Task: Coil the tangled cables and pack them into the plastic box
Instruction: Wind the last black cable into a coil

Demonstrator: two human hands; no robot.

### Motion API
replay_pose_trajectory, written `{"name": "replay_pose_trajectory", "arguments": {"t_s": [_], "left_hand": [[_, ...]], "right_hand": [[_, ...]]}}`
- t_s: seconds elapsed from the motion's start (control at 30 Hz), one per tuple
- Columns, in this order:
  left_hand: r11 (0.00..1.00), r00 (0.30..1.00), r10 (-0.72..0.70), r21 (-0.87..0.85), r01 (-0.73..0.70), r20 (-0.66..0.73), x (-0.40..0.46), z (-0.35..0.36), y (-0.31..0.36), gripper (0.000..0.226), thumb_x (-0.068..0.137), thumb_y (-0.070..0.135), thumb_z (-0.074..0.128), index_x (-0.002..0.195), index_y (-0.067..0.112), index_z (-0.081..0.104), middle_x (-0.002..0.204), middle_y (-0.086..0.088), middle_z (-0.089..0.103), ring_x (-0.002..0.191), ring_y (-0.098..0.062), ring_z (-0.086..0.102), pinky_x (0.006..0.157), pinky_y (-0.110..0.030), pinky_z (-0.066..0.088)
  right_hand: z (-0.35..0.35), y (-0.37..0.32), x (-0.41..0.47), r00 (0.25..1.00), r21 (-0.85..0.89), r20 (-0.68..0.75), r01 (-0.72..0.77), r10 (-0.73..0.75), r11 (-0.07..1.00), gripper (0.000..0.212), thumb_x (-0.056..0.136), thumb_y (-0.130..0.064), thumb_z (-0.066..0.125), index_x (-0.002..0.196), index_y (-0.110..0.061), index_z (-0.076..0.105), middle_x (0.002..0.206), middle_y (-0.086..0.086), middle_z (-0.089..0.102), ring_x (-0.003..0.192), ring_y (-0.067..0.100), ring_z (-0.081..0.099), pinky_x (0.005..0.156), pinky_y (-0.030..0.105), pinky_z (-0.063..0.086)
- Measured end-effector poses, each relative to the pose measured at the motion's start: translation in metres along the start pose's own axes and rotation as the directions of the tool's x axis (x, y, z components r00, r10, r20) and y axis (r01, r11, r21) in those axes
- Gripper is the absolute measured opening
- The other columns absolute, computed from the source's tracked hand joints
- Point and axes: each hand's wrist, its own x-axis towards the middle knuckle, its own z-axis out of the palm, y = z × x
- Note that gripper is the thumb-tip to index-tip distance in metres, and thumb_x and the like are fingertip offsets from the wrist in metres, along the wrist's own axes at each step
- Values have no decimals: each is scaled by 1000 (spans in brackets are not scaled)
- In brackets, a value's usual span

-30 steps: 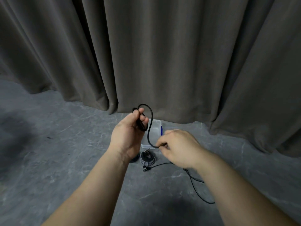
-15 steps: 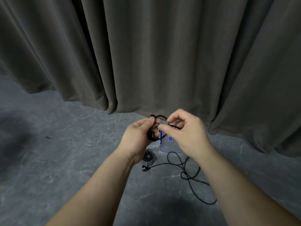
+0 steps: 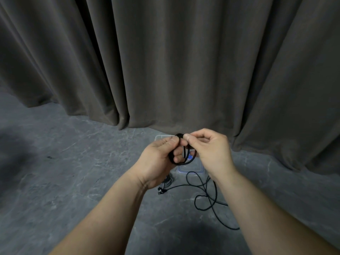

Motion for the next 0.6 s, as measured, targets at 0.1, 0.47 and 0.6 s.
{"name": "replay_pose_trajectory", "arguments": {"t_s": [0.1, 0.47, 0.6], "left_hand": [[999, 1000, -13, -38, 13, 13, 1, 0, 0, 28, 100, 15, 34, 89, 1, 56, 57, 1, 40, 50, -8, 40, 67, -24, 40], [948, 991, -54, -318, 11, -127, 3, 3, 4, 37, 103, 23, 32, 92, 2, 60, 60, 0, 54, 54, -9, 54, 66, -26, 51], [980, 986, -6, -198, -27, -165, 2, 7, 3, 35, 103, 22, 35, 94, 3, 64, 65, -1, 56, 58, -10, 57, 64, -23, 53]], "right_hand": [[3, 3, -1, 999, -34, -27, 39, -40, 999, 17, 79, -18, 77, 65, -24, 71, 67, 5, 72, 67, 23, 69, 70, 49, 58], [12, 12, -6, 971, -57, 236, -18, 31, 998, 29, 102, -17, 44, 108, -35, 65, 84, -13, 68, 69, 1, 63, 53, 18, 49], [11, 13, -2, 978, -168, 183, 132, -101, 977, 29, 100, -14, 46, 112, -29, 68, 88, -17, 68, 80, -5, 61, 73, 14, 47]]}}
